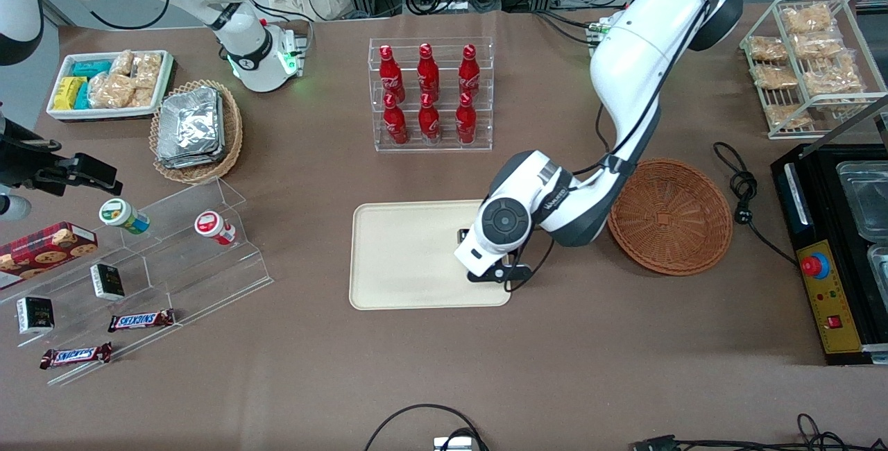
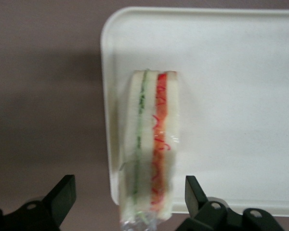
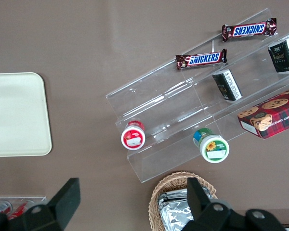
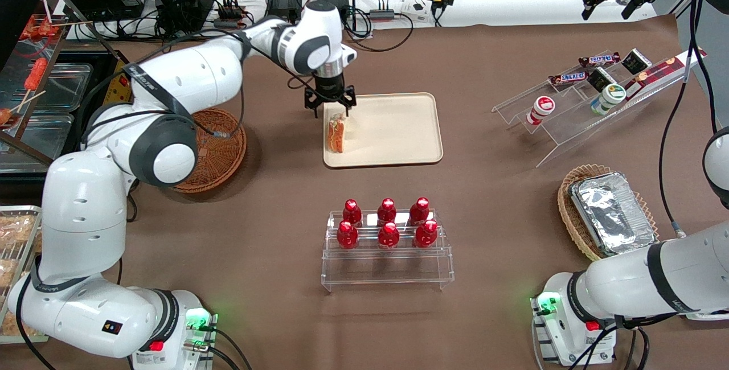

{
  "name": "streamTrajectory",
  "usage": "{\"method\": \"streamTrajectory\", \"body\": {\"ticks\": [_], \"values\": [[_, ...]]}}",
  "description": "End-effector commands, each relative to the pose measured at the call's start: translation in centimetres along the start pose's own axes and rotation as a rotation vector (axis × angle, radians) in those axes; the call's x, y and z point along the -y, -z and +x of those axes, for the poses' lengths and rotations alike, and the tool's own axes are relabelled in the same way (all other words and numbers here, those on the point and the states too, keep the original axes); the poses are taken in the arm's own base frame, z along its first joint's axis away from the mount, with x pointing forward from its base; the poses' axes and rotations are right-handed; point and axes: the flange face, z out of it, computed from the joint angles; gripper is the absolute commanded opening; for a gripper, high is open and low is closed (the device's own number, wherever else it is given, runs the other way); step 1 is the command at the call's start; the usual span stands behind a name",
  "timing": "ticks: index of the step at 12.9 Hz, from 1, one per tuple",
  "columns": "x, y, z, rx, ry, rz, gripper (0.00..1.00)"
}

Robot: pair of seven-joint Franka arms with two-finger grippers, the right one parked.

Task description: Place sandwich from basket to tray

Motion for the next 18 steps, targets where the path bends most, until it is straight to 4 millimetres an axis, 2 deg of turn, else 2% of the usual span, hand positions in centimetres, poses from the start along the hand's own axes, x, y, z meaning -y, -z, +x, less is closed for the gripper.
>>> {"method": "streamTrajectory", "body": {"ticks": [1,2,3,4,5,6,7,9,10,12,15,18], "values": [[2.7,4.6,-0.7,-0.002,0.033,0.044,1.0],[3.3,5.7,-1.1,0.001,0.035,0.06,1.0],[4.9,6.9,-1.6,-0.001,0.047,0.078,0.99],[6.2,7.7,-2.9,-0.003,0.052,0.098,0.94],[7.9,8.4,-4.1,0.0,0.058,0.117,0.94],[10.0,8.3,-4.8,0.006,0.073,0.133,0.94],[11.9,9.1,-5.2,-0.004,0.093,0.134,0.96],[13.1,10.6,-6.8,-0.015,0.027,0.136,0.98],[14.8,11.2,-6.9,-0.024,0.037,0.133,0.98],[16.0,12.2,-7.9,-0.045,0.029,0.136,0.98],[19.7,13.7,-9.1,-0.033,-0.018,0.103,0.98],[23.1,15.5,-9.0,-0.034,-0.054,0.089,1.0]]}}
